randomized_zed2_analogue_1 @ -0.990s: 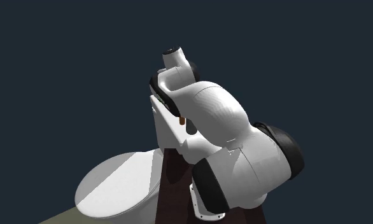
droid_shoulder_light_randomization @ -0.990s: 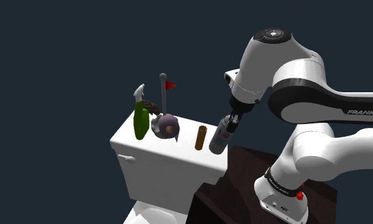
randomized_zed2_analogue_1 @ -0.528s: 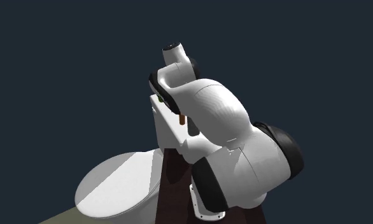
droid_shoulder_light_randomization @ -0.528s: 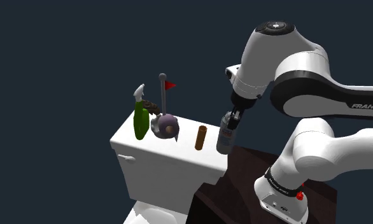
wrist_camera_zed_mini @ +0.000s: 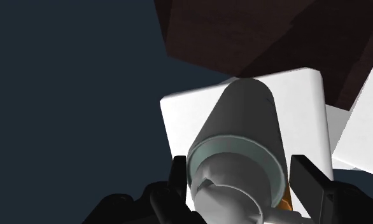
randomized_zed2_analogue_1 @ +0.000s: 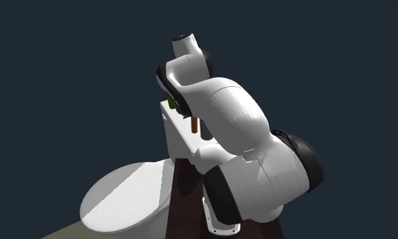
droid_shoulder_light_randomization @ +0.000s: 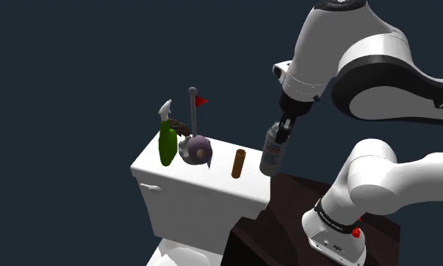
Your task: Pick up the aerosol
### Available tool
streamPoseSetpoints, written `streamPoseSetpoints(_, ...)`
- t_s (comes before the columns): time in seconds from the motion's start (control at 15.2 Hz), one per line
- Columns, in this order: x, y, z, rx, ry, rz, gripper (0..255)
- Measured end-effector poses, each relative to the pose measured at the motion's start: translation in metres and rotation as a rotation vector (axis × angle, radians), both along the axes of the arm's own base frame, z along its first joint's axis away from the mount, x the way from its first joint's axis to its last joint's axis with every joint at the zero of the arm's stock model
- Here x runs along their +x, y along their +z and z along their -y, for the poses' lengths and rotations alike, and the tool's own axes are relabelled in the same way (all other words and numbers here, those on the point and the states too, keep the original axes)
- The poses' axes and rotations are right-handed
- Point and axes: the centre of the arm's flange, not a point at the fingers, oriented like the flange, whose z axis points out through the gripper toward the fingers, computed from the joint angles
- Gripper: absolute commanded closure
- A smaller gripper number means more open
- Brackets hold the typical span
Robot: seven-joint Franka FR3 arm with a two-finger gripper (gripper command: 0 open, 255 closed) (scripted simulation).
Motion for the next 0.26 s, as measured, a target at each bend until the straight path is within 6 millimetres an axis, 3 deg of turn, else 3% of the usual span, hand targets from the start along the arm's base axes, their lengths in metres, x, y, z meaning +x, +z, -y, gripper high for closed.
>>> streamPoseSetpoints(0.26,0.0,0.019,0.0,0.0,0.0,0.0,255)
